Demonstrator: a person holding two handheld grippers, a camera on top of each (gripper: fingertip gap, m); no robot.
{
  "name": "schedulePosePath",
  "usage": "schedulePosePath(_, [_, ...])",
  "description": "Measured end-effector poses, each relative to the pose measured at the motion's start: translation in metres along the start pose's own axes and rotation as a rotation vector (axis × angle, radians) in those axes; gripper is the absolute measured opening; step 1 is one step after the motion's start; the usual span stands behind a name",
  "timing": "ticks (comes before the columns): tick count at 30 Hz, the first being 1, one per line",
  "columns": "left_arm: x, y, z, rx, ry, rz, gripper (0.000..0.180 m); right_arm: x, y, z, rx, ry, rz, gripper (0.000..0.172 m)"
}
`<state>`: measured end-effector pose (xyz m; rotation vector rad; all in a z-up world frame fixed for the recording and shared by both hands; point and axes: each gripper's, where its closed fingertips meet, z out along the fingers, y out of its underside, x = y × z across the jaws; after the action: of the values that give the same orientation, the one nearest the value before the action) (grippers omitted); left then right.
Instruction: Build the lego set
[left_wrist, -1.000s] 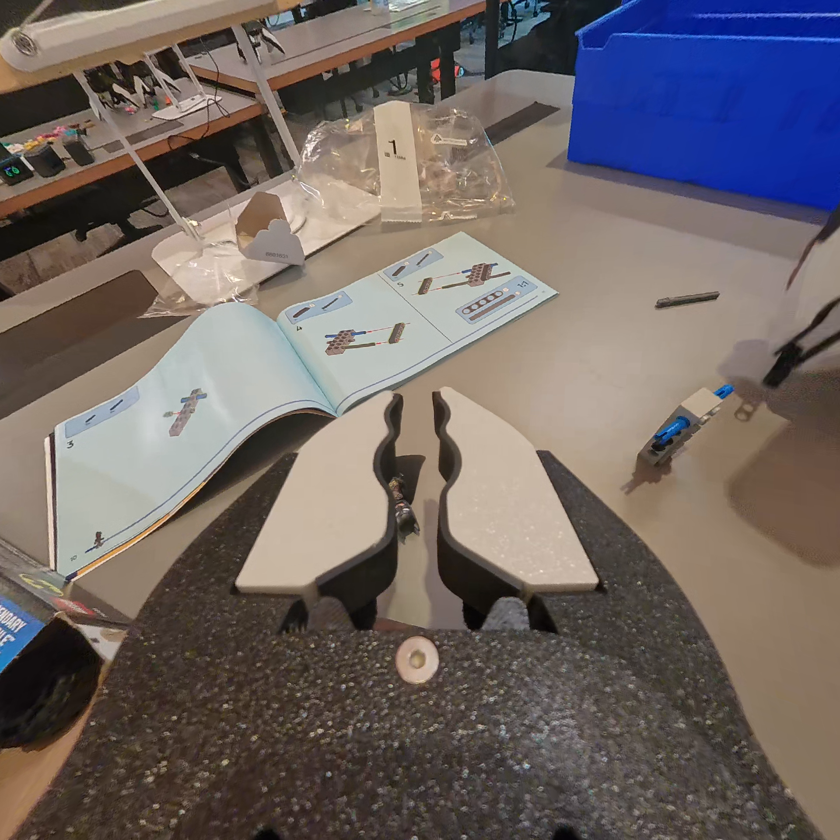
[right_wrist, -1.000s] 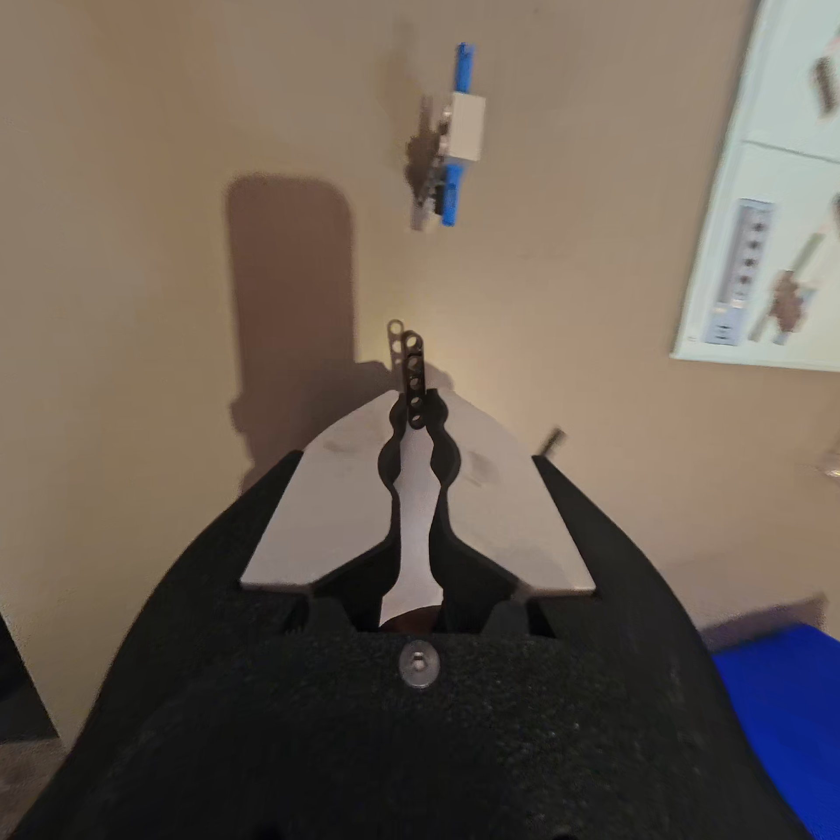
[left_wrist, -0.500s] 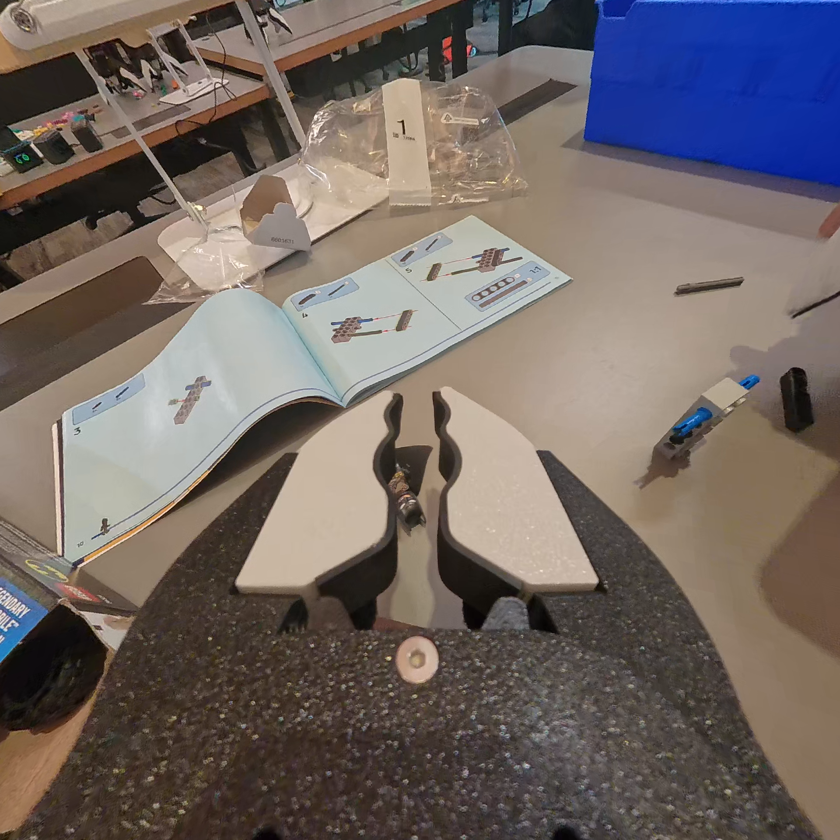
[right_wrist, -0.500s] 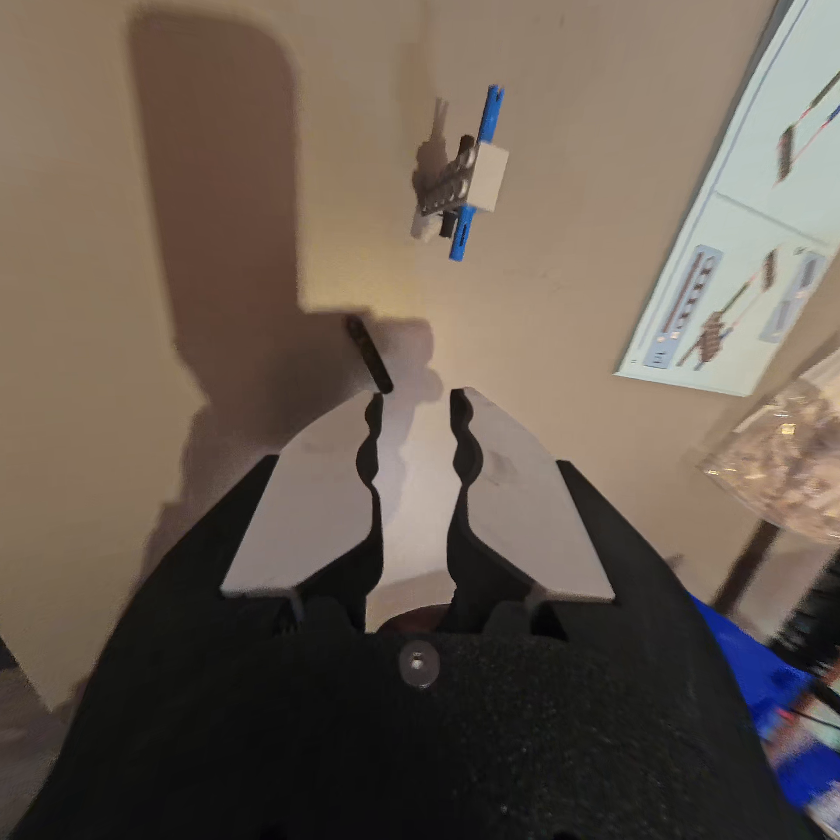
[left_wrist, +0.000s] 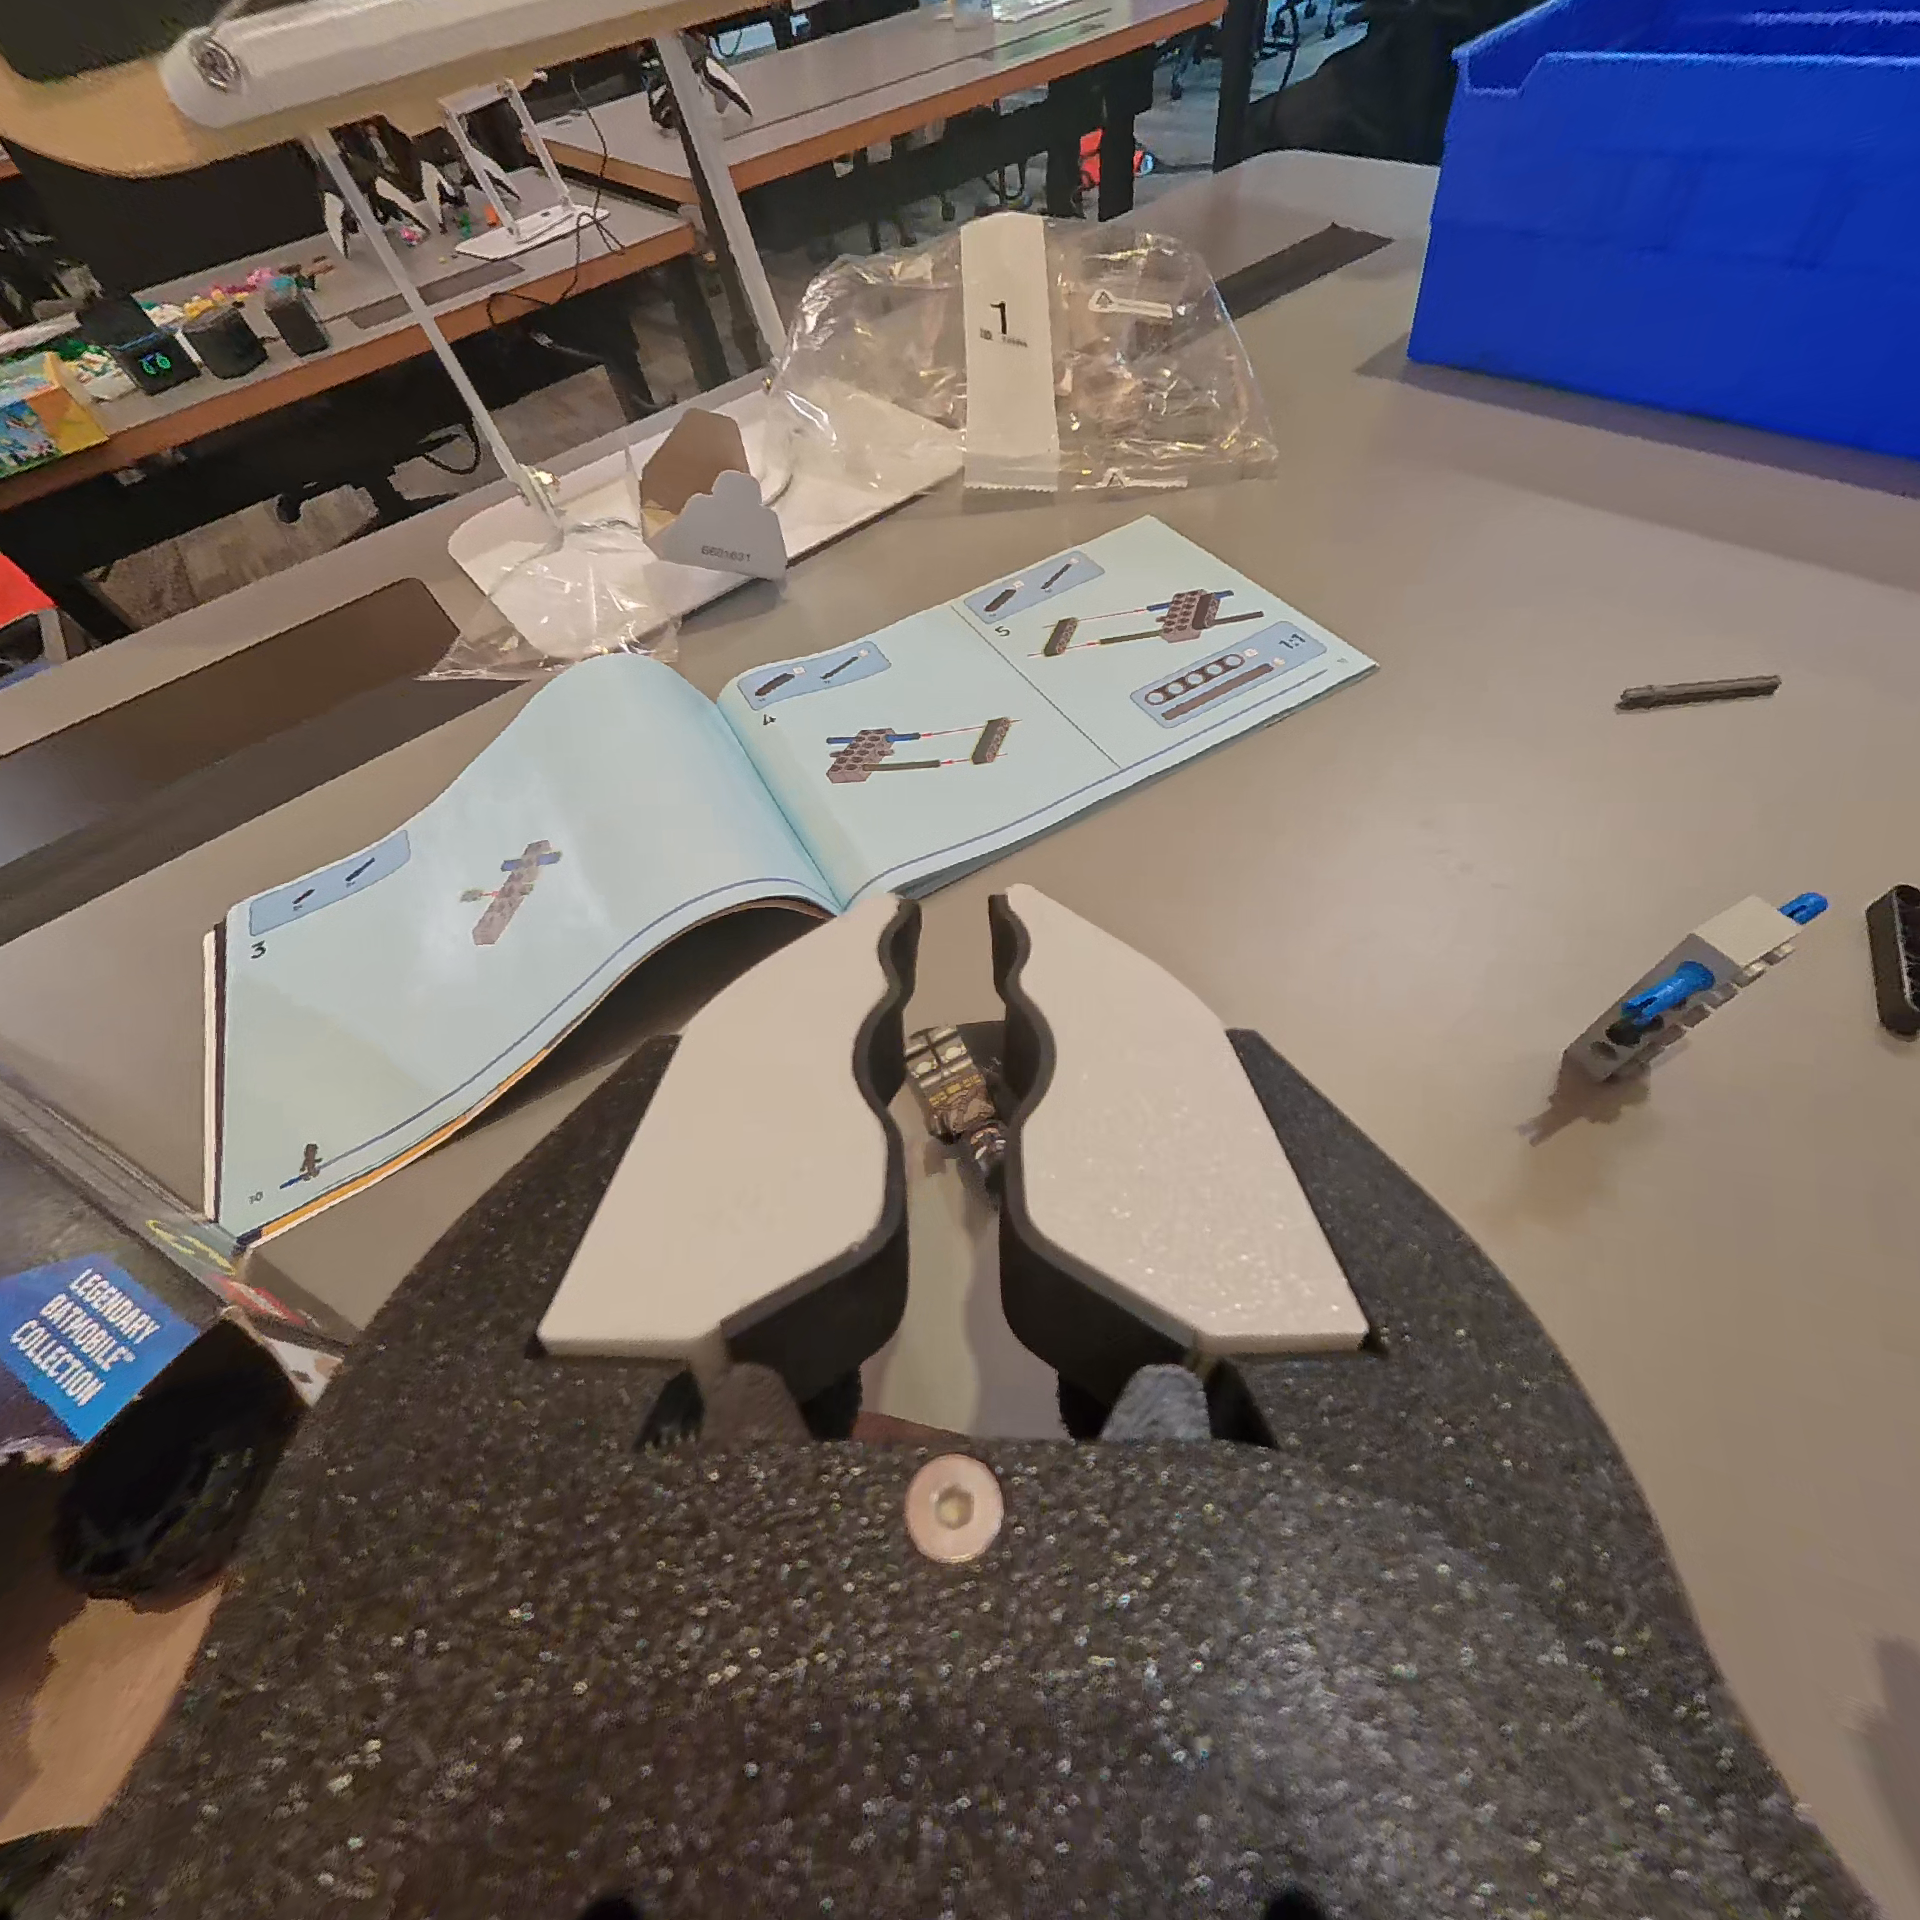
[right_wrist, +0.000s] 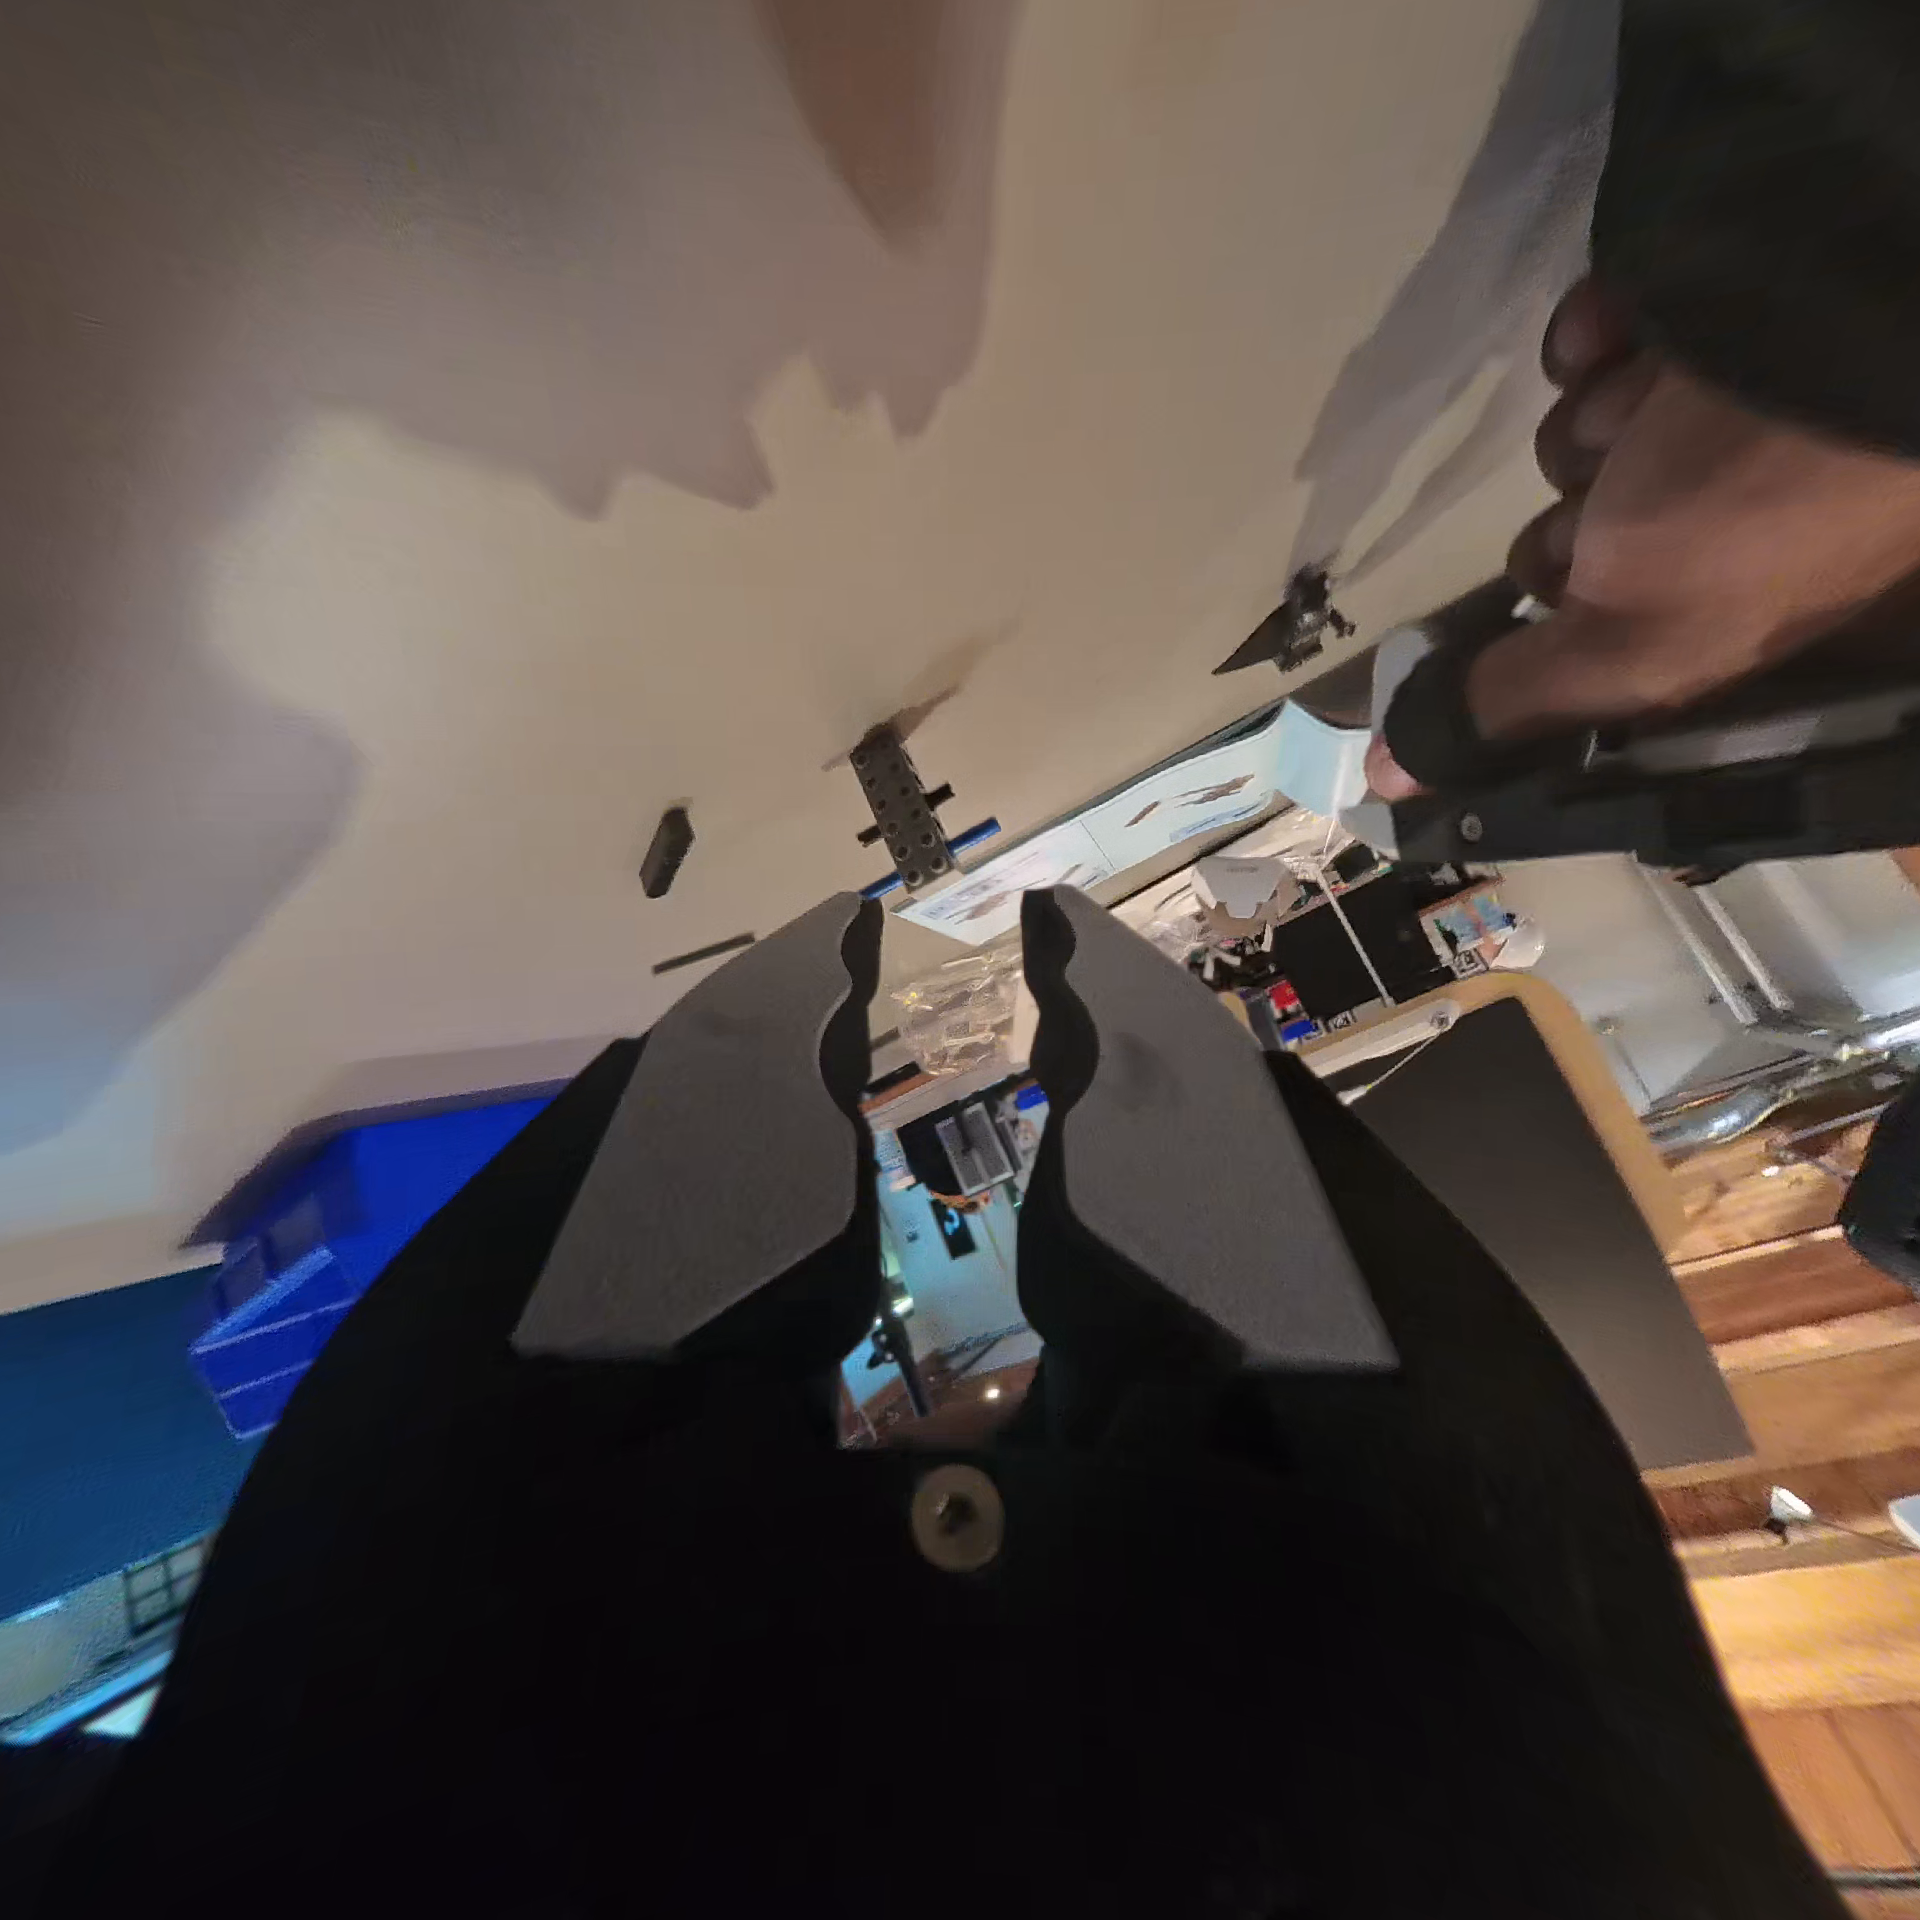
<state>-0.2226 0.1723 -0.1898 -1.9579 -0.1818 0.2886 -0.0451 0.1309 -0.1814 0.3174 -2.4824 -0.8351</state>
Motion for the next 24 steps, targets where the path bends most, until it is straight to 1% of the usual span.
schedulePosePath(2, [-0.001,-0.001,-0.001,0.005,-0.004,-0.006,0.013,-0.007,-0.004,-0.007,0.03,-0.039,-0.029,0.027])
schedulePosePath(5, [-0.001,-0.003,-0.003,0.013,-0.002,-0.003,0.013,-0.013,-0.014,-0.015,0.144,-0.125,-0.008,0.028])
schedulePosePath(6, [0.0,-0.004,-0.004,0.014,0.001,0.001,0.013,-0.012,-0.014,-0.013,0.151,-0.138,0.014,0.028])
schedulePosePath(10, [0.002,-0.006,-0.004,0.024,0.008,0.004,0.013,0.001,-0.002,0.002,0.065,-0.048,0.067,0.028])
schedulePosePath(13, [0.002,-0.003,-0.002,0.013,0.01,0.005,0.013,-0.007,-0.006,0.0,0.091,-0.069,0.042,0.028])
schedulePosePath(15, [0.003,-0.002,-0.001,0.008,0.013,0.003,0.013,-0.01,-0.012,-0.009,0.159,-0.095,0.043,0.028])
schedulePosePath(17, [0.003,-0.002,-0.001,0.012,0.015,0.001,0.013,-0.011,-0.024,-0.025,0.293,-0.142,0.065,0.028])
schedulePosePath(19, [0.004,-0.002,0.0,0.013,0.02,-0.006,0.014,-0.006,-0.03,-0.037,0.395,-0.185,0.116,0.027])
schedulePosePath(20, [0.004,-0.002,0.001,0.016,0.025,-0.012,0.013,0.001,-0.03,-0.04,0.43,-0.18,0.141,0.027])
schedulePosePath(24, [0.005,0.002,0.003,0.012,0.044,-0.028,0.014,0.03,-0.012,-0.024,0.481,-0.187,0.318,0.027])
